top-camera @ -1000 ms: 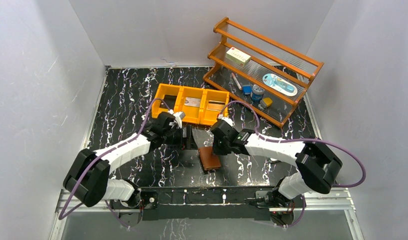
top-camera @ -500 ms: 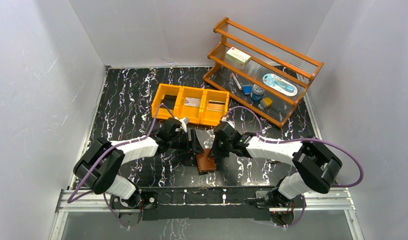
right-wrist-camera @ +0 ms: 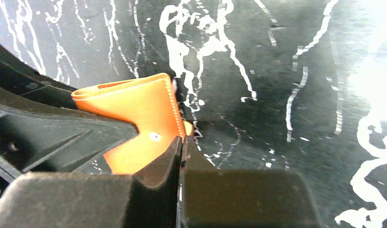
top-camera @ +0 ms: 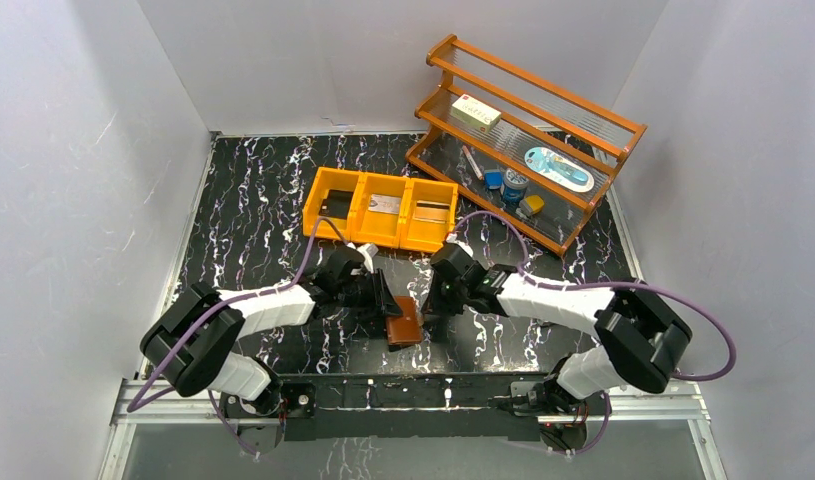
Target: Take the credit cards out of the card holder
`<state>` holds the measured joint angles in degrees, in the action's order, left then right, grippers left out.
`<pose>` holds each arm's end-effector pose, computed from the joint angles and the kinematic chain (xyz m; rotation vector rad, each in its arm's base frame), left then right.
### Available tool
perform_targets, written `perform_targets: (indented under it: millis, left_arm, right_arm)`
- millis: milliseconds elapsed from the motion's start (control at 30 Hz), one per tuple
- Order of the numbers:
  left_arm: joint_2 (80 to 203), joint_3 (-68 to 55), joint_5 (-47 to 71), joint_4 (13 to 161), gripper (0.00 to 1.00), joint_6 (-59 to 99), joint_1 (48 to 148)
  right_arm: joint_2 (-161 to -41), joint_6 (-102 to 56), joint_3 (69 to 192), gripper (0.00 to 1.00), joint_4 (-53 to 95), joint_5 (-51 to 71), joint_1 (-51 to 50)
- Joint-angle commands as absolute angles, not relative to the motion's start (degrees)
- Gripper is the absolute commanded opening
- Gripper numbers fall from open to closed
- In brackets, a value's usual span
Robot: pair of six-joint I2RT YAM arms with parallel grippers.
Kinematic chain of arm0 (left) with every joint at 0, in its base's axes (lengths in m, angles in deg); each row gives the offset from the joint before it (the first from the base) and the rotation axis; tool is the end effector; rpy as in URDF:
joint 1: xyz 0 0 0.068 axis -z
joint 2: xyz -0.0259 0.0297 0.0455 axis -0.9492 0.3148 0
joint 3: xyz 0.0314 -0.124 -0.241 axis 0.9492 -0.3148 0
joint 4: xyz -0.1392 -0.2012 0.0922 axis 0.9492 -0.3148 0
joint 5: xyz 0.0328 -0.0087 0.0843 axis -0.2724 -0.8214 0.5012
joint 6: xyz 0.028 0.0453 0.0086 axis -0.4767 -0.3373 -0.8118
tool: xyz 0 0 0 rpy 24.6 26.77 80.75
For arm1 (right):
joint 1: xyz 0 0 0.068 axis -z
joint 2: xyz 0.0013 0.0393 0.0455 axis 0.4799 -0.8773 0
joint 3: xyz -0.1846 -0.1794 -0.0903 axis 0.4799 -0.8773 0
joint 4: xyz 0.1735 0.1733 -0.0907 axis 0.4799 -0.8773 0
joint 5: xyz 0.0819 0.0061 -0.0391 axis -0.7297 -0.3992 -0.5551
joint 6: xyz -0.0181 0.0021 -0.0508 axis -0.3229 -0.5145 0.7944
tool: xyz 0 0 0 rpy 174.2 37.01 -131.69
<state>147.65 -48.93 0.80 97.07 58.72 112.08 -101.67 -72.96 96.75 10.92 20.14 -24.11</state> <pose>0.1931 -0.1800 0.1508 -0.0090 2.5186 -1.1422 0.1699 0.2206 0.1798 0.1115 2.6043 0.7305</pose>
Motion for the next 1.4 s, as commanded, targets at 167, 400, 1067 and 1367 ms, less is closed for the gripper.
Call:
perform_targets:
  millis: [167,400,1067,1367]
  left_arm:
    - [147.05,-46.44,4.79,90.59,0.22,53.74,112.08]
    - [147.02,-45.45,4.88,89.33,0.23,53.05,112.06]
    - [146.60,-44.63,5.32,87.78,0.25,52.62,112.08]
    - [146.40,-44.55,5.49,87.02,0.26,52.03,112.08]
  right_arm:
    - [-99.28,-67.52,101.34,0.43,2.17,23.67,-23.27]
    - [-104.29,-65.44,105.35,0.47,2.69,18.45,-23.26]
    - [-110.93,-60.50,106.87,0.54,5.77,11.15,-23.87]
    - [-109.66,-61.83,105.06,0.40,3.29,15.46,-23.87]
